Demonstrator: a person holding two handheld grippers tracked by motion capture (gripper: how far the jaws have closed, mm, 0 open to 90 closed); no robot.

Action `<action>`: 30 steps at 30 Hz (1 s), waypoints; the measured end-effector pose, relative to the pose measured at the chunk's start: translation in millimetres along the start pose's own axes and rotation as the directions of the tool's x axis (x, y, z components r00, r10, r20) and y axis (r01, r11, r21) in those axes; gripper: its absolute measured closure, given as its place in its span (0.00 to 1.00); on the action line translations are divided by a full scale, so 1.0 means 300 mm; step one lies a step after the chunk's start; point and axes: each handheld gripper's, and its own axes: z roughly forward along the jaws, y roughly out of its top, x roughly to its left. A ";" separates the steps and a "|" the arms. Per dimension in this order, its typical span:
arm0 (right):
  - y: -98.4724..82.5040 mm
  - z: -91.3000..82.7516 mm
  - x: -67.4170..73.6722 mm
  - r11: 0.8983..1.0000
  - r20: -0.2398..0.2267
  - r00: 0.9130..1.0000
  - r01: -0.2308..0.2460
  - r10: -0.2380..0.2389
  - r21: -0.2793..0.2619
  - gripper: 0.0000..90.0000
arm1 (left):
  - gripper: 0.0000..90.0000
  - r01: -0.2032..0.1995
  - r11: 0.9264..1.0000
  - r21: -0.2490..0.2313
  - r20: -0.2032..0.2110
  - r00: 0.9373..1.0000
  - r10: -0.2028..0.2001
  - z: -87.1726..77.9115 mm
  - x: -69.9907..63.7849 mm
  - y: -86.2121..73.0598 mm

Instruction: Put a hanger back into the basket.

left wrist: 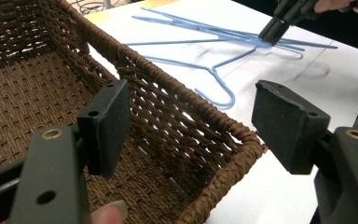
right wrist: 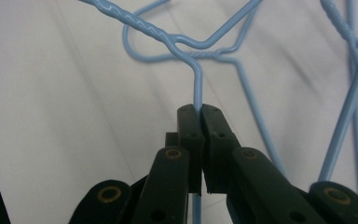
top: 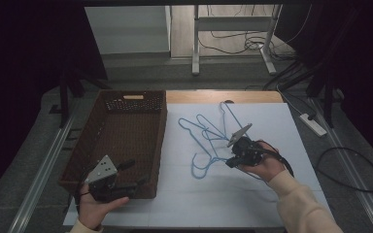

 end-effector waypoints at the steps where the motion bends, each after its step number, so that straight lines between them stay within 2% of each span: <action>1: -0.002 0.011 0.005 1.000 -0.001 1.000 0.008 -0.008 0.012 0.98 | 0.32 0.000 1.000 0.000 0.000 1.000 0.000 0.000 0.000 0.000; 12: -0.011 0.035 0.038 0.999 -0.024 0.999 0.047 -0.046 0.024 0.98 | 0.32 -0.001 1.000 -0.003 -0.004 1.000 0.001 -0.002 0.001 0.001; 17: -0.022 0.032 0.027 1.000 -0.039 0.999 0.025 -0.025 0.015 0.98 | 0.32 -0.001 1.000 -0.004 -0.004 1.000 0.001 -0.003 0.001 0.001; 21: -0.021 0.041 0.032 0.999 -0.039 0.999 0.039 -0.038 0.030 0.98 | 0.32 -0.001 1.000 -0.005 -0.005 1.000 0.001 -0.005 0.000 0.002; 25: -0.010 0.063 0.069 0.993 -0.058 0.993 0.108 -0.105 0.056 0.98 | 0.32 -0.002 1.000 -0.007 -0.006 1.000 0.002 -0.007 0.001 0.002; 30: -0.009 0.064 0.082 0.991 -0.081 0.989 0.129 -0.126 0.042 0.97 | 0.32 -0.001 1.000 -0.006 -0.005 1.000 0.001 -0.007 0.002 0.002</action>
